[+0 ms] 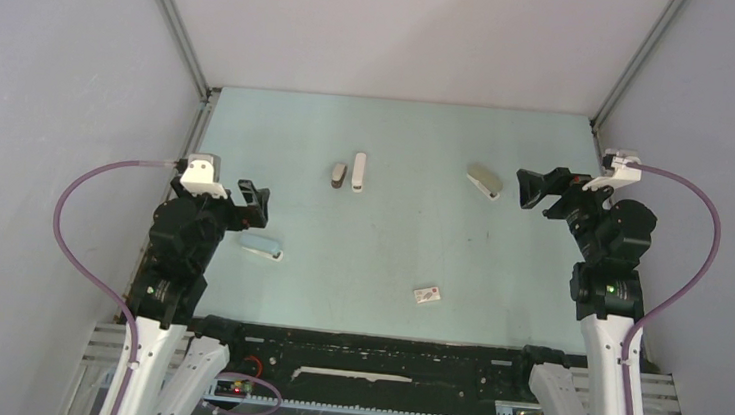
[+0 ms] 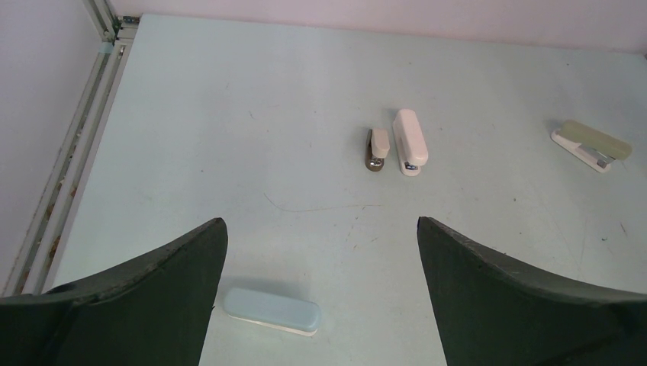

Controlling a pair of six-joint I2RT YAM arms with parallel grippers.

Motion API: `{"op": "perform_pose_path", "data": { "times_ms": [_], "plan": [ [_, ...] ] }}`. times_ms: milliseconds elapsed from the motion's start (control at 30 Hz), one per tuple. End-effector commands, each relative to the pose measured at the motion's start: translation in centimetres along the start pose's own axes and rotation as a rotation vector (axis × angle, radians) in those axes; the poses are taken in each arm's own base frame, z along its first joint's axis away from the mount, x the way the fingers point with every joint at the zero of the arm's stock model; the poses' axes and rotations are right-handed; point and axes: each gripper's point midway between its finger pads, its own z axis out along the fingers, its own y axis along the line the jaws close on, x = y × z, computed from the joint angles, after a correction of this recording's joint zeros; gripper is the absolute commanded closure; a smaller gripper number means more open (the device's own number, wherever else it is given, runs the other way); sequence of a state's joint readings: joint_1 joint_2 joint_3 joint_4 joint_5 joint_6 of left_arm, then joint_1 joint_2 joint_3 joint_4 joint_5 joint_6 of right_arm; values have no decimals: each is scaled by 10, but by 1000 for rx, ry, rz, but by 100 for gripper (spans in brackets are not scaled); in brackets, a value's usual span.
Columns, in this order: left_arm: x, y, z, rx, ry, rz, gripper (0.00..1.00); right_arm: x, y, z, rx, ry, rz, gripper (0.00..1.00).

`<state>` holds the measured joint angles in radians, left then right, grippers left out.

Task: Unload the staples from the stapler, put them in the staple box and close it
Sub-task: Reset both arms

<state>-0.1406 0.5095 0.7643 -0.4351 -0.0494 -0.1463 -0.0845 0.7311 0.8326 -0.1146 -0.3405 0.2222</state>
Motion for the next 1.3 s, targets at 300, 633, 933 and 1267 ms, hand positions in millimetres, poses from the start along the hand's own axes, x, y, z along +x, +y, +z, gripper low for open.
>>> {"op": "perform_pose_path", "data": {
  "times_ms": [300,633,933,1267],
  "plan": [
    [-1,5,1,-16,-19,27,0,-14,2,-1,-1,-53,-24,0],
    [-1,5,1,-15,-19,27,0,-14,2,-1,1,-53,-23,0],
    [-1,5,1,-15,-19,27,0,-14,1,-1,6,-55,-24,0],
    [-1,5,1,-16,-19,28,0,-11,1,2,10,-46,-28,0]
  ]
}}
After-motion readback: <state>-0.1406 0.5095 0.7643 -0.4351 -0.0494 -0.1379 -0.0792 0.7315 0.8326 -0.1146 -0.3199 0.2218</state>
